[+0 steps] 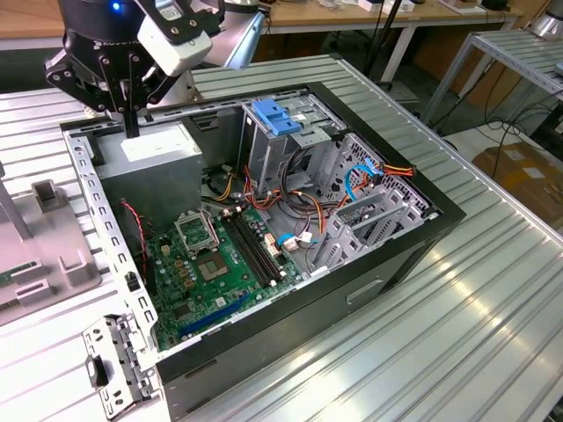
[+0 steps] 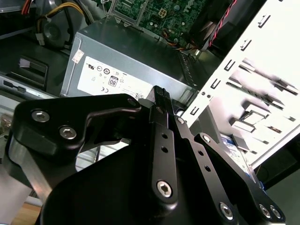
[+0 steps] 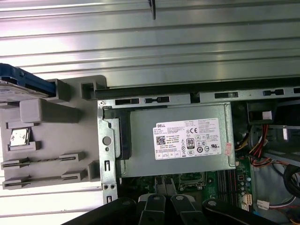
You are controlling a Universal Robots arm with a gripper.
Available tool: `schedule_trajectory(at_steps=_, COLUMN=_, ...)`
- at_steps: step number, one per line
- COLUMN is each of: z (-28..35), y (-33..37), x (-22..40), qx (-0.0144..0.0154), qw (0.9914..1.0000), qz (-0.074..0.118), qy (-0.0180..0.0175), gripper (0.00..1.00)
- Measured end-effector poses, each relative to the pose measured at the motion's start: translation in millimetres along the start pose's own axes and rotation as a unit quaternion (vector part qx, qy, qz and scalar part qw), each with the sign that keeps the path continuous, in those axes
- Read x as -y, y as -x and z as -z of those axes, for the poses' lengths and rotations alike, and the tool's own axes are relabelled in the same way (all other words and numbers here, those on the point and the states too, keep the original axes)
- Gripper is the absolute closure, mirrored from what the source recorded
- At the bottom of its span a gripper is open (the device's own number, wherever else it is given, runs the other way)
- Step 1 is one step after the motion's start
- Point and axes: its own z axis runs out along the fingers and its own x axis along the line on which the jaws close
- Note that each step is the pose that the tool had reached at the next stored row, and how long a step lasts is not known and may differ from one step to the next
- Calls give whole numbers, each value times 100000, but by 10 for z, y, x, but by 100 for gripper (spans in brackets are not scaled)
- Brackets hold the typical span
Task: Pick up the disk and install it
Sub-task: 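Reach for the disk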
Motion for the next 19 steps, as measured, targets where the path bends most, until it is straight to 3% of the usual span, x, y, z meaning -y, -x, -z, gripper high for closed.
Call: schedule_trajectory(at_steps=19, z=2, y=-60, x=5, qx=-1, qw=100000, qz=0, qy=-1, gripper=89)
